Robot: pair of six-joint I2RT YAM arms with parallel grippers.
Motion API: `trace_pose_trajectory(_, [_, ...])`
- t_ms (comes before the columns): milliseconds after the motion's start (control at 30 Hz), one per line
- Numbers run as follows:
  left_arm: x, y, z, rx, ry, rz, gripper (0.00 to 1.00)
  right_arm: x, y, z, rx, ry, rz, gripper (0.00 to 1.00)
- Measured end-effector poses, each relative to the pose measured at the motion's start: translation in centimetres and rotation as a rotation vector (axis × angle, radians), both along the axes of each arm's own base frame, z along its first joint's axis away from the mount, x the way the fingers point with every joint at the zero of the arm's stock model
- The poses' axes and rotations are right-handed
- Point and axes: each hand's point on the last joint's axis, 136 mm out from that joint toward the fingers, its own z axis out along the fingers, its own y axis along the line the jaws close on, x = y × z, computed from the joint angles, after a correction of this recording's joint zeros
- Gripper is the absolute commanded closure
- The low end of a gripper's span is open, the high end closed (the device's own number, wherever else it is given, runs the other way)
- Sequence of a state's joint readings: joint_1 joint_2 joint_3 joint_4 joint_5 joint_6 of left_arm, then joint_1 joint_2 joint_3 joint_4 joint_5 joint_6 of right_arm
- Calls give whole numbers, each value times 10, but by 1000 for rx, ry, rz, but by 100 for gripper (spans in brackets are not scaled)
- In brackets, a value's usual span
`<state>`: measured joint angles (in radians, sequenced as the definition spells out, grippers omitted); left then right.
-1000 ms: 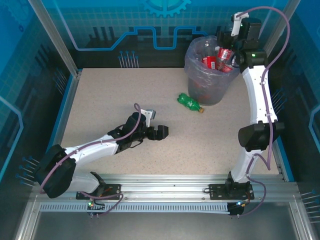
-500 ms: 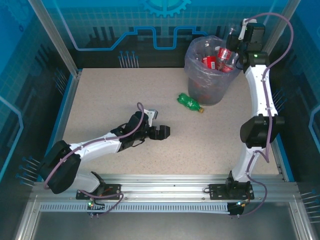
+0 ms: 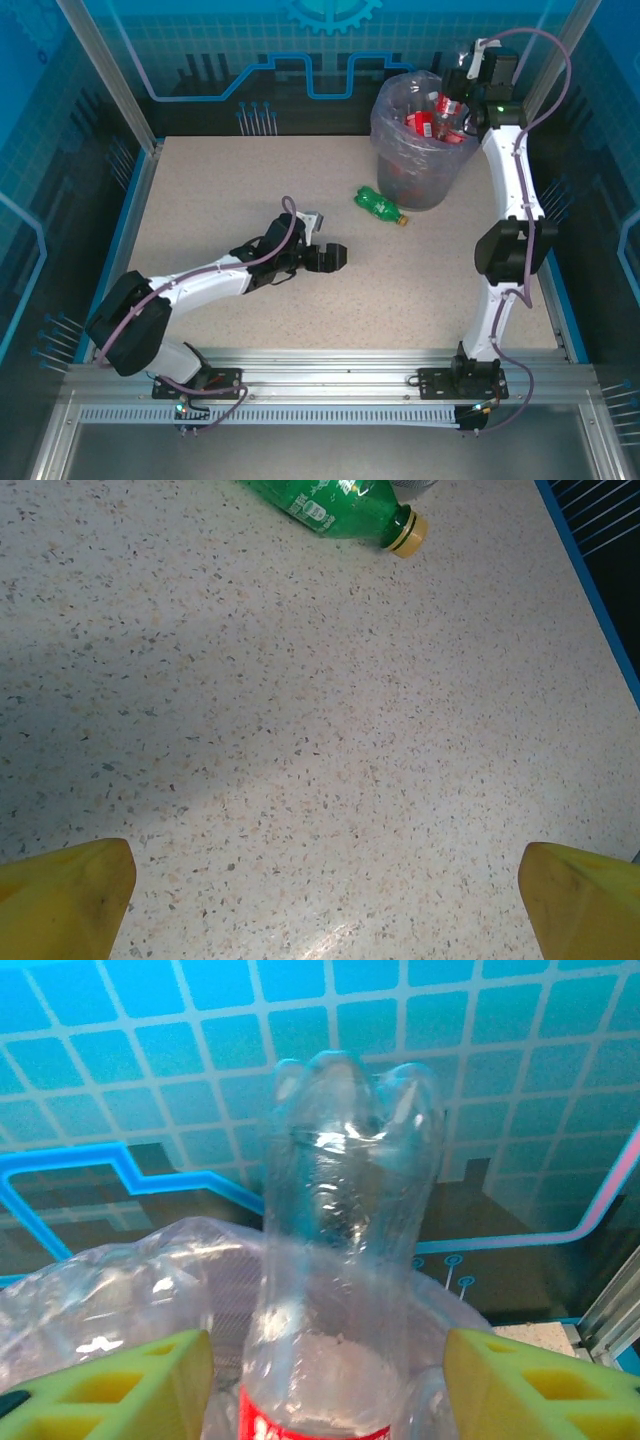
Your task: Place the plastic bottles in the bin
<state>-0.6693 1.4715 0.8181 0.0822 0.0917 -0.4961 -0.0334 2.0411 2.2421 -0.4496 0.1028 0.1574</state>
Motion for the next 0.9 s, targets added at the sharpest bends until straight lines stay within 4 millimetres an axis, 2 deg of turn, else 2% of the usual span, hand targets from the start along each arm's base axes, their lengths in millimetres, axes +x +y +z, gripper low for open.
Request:
trace_pose_trajectory(100, [3, -3, -1, 7, 9, 0, 1, -23, 9, 9, -2, 3, 31, 31])
trace_pose_trajectory(267, [12, -8, 2, 5, 11, 6, 1, -84, 34, 35, -20, -32, 113, 26])
trace_pose_trajectory(400, [18, -5, 3, -8, 24, 35, 1, -142, 69, 31, -51, -44, 227, 25])
trace_pose_trajectory(533, [28, 8, 3, -22, 39, 89, 1, -196, 119, -7, -107, 0, 387, 23])
trace_pose_trajectory(600, [34, 17, 1, -21, 45, 116, 1, -211, 139, -33, -136, 45, 449, 23])
trace_pose_trajectory(800, [37, 48, -7, -23, 69, 193, 1, -234, 204, -118, -342, 201, 611, 20])
trace_pose_trajectory(900, [32, 55, -4, -31, 65, 205, 1, -231, 236, -156, -488, 245, 666, 14])
